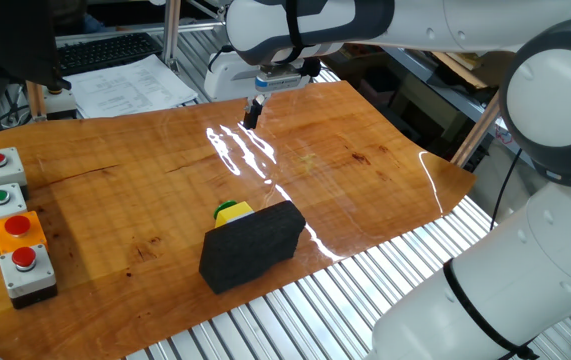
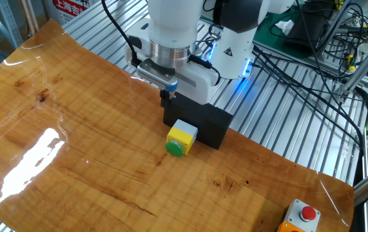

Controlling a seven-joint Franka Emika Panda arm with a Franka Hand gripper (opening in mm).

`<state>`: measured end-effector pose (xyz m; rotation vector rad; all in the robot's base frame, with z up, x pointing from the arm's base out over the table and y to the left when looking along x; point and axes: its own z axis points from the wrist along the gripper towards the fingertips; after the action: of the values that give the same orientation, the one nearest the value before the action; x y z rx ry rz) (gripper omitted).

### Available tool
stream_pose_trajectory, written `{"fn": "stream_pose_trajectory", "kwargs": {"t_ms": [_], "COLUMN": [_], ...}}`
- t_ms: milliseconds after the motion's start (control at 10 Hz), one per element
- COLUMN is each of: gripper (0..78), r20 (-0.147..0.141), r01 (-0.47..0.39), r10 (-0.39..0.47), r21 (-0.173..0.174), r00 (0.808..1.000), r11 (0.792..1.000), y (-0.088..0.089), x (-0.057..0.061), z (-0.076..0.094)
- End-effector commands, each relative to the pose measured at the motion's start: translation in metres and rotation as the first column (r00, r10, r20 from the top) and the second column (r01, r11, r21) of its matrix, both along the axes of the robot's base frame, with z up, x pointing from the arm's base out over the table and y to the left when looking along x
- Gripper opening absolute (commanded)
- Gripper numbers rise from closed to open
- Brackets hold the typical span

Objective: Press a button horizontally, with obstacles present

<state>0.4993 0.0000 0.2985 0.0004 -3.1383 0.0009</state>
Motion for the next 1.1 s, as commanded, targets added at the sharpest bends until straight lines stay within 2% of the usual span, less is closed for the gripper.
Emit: {"fn": "stream_pose_trajectory", "kwargs": {"t_ms": [100, 200, 800, 1100], "gripper": [0.0, 0.0, 0.0, 0.0], "r20": [-0.073, -0.07, -0.084, -0.089], "r01": [0.199, 0.196, 0.191, 0.187], "r10": [-0.195, -0.193, -0.188, -0.184], "r21": [0.051, 0.035, 0.035, 0.028], "r00": [0.978, 0.979, 0.979, 0.979], "r11": [0.979, 0.98, 0.981, 0.982], "y": [0.0, 0.0, 0.0005, 0.0027], "x": [0.0, 0.0, -0.0001, -0.001], "z": [0.0, 0.0, -0.0005, -0.0079]}}
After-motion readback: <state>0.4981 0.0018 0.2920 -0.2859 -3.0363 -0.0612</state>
